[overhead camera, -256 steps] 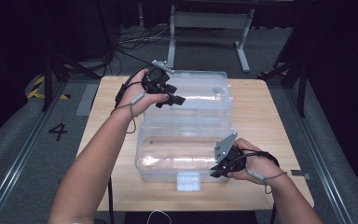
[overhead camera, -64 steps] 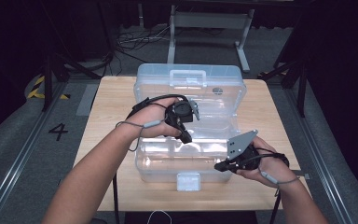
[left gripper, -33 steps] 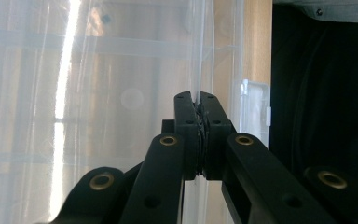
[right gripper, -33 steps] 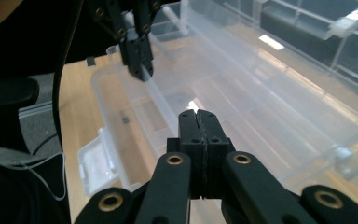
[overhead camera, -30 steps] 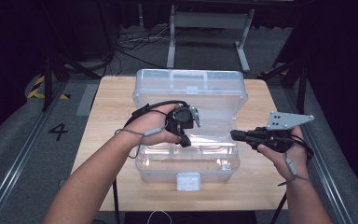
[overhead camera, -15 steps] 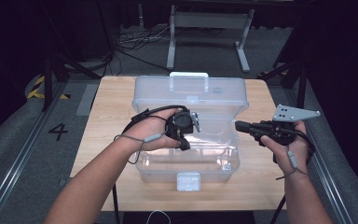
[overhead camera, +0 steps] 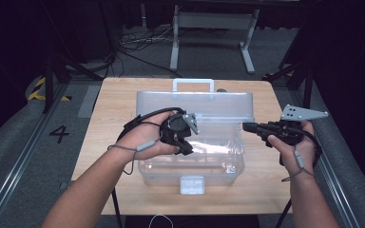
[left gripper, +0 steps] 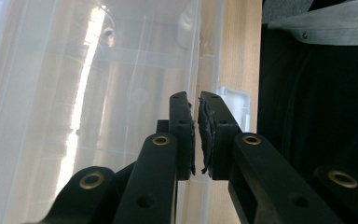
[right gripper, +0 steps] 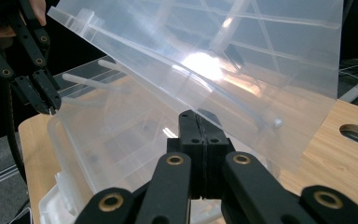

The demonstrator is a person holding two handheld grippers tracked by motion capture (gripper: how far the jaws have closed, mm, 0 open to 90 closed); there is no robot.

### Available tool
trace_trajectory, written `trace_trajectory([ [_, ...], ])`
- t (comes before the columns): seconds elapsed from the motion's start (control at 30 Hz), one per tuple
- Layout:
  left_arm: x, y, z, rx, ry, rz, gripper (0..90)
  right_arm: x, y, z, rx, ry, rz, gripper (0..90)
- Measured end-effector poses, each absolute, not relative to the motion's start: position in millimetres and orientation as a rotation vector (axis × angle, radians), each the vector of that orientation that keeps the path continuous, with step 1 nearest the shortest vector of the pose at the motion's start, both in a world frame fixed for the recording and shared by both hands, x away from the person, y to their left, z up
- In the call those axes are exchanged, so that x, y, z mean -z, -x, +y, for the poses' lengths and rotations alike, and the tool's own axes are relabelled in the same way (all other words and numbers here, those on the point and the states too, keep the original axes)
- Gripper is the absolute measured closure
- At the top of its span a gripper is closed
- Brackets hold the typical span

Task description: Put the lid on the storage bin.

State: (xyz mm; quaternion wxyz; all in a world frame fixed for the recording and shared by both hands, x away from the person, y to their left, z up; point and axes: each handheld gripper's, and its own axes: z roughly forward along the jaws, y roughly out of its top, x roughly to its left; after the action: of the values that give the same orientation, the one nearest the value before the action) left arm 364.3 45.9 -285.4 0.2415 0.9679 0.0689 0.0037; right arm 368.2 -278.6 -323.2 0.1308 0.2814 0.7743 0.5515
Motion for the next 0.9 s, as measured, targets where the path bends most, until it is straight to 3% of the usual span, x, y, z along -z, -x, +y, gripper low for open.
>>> trace_trajectory([
  [0.9,277.2,-368.7,93.4,-0.042,-2.493,0.337,85.8,322.9,-366.3,-279.3,-1.591,-0.817,2.247,90.0],
])
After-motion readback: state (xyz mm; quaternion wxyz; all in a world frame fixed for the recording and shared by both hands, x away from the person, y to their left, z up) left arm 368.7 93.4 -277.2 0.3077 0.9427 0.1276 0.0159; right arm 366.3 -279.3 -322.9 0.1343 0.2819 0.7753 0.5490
